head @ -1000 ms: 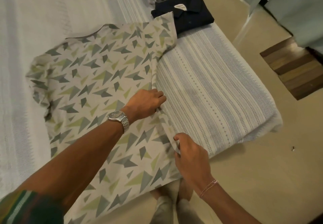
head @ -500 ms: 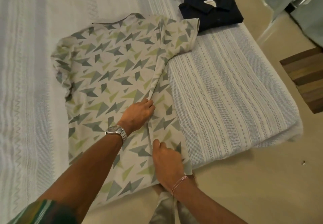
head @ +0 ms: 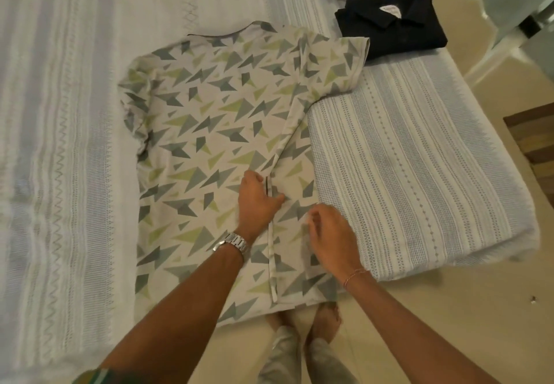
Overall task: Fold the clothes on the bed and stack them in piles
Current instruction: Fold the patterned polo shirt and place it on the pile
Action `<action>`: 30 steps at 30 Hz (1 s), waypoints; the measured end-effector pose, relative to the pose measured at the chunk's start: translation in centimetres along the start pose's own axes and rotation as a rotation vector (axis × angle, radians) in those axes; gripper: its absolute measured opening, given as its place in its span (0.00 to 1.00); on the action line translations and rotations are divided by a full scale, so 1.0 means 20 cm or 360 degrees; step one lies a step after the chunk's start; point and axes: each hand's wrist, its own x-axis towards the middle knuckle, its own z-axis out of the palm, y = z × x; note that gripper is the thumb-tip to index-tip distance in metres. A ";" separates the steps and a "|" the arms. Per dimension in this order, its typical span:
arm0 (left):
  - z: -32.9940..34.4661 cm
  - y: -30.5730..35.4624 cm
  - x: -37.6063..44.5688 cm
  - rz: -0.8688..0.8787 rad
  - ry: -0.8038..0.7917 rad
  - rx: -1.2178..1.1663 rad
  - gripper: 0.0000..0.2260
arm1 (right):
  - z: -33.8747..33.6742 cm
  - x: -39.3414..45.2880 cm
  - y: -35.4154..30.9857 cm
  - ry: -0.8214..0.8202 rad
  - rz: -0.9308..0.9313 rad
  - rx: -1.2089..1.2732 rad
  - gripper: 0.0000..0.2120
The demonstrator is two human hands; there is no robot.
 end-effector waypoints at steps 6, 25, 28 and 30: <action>-0.02 0.00 -0.09 -0.0625 -0.0612 -0.0283 0.05 | 0.02 0.10 0.12 -0.0133 -0.0451 -0.0177 0.18; 0.00 -0.23 -0.52 -0.1206 -0.1664 -0.1444 0.19 | 0.06 0.23 0.17 -0.0561 -0.0745 -0.0495 0.32; -0.03 -0.26 -0.54 -0.1215 -0.1997 -0.1095 0.17 | 0.09 0.13 0.17 -0.0695 -0.0848 -0.0835 0.40; -0.06 -0.26 -0.54 -0.1237 -0.2239 -0.0780 0.15 | 0.11 0.03 0.18 -0.0669 -0.0912 -0.0935 0.41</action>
